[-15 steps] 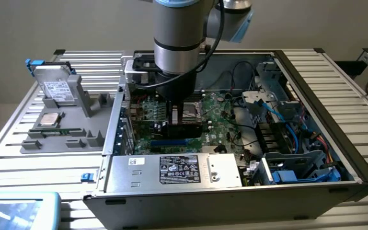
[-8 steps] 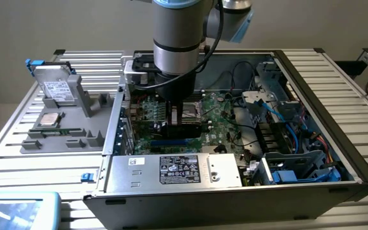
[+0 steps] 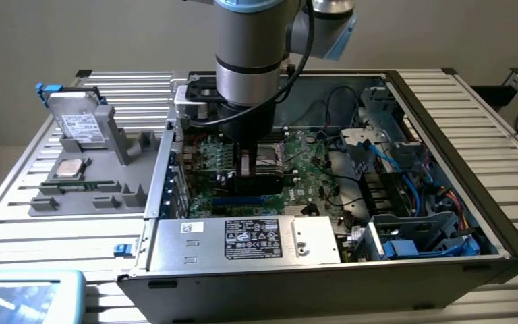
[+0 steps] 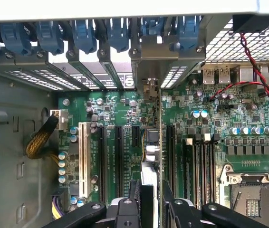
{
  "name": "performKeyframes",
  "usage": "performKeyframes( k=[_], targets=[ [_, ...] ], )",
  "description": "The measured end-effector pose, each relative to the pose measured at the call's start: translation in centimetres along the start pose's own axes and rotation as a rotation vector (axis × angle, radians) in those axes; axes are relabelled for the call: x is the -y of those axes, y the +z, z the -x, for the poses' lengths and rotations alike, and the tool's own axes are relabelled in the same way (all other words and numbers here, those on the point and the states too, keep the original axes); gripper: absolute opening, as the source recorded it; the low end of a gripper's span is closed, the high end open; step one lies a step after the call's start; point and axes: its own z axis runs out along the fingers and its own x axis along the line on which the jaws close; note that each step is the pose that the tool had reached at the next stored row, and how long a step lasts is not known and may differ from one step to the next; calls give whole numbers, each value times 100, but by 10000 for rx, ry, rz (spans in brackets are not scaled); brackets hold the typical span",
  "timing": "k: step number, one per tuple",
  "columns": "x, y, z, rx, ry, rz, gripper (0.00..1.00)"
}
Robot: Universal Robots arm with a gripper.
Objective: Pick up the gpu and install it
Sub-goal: 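Insert the gpu into the slot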
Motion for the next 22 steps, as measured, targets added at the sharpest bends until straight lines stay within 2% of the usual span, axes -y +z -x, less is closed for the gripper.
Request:
performKeyframes(
  k=[12,14,16,17,20,22],
  targets=[
    [-34,43,0,1,-1,1,28],
    [-34,45,0,0,-1,55,28],
    [-34,46,-1,-5,-3,167,28],
    [-35,45,-1,5,-4,184,28],
    [-34,46,-8,64,-8,187,28],
    [-34,46,-10,75,-6,188,28]
  ],
)
